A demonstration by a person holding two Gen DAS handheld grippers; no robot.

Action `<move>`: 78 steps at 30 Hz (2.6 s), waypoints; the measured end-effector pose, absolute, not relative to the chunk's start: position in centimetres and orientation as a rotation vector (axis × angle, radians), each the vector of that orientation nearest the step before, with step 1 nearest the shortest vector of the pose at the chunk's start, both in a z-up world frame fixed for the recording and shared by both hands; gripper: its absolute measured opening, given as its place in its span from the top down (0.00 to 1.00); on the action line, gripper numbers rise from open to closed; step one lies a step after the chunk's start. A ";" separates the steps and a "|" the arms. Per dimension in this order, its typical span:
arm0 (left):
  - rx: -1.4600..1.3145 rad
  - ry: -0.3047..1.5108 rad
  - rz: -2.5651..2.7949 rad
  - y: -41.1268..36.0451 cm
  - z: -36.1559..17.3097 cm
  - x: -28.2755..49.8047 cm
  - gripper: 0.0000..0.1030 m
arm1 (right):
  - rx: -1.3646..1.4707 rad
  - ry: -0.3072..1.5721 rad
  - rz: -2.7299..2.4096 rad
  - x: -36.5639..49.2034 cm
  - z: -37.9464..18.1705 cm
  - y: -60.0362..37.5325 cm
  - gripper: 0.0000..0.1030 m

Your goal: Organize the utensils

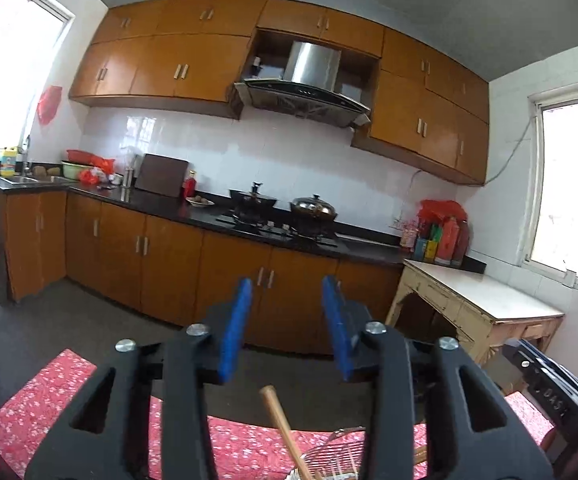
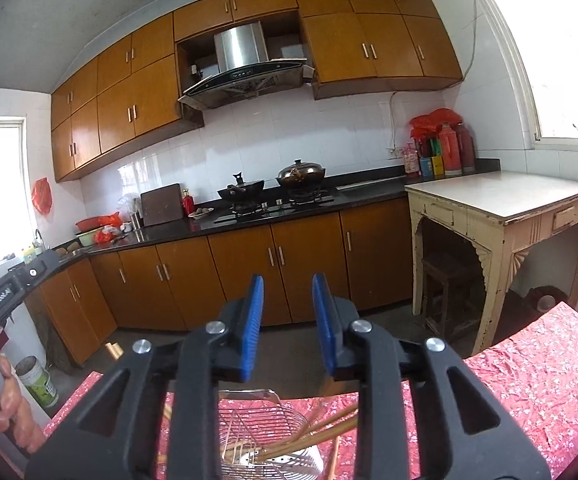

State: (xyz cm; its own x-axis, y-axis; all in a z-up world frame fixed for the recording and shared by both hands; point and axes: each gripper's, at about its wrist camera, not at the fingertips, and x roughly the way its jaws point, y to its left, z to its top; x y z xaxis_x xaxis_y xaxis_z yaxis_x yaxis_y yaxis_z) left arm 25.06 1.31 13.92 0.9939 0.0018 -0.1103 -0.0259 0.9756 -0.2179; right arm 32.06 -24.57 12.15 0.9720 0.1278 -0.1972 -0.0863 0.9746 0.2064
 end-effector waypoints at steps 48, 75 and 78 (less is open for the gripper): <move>-0.140 0.884 -0.153 -4.8 -10.7 17.9 0.50 | 0.206 0.893 0.011 23.4 -13.9 -24.3 0.92; -0.046 0.826 -0.049 3.8 -11.2 22.1 0.65 | 0.187 0.836 -0.210 28.6 -13.5 -34.2 0.88; -0.020 0.809 -0.056 3.3 -11.0 20.4 0.56 | 0.176 0.844 -0.213 28.0 -13.8 -33.7 0.87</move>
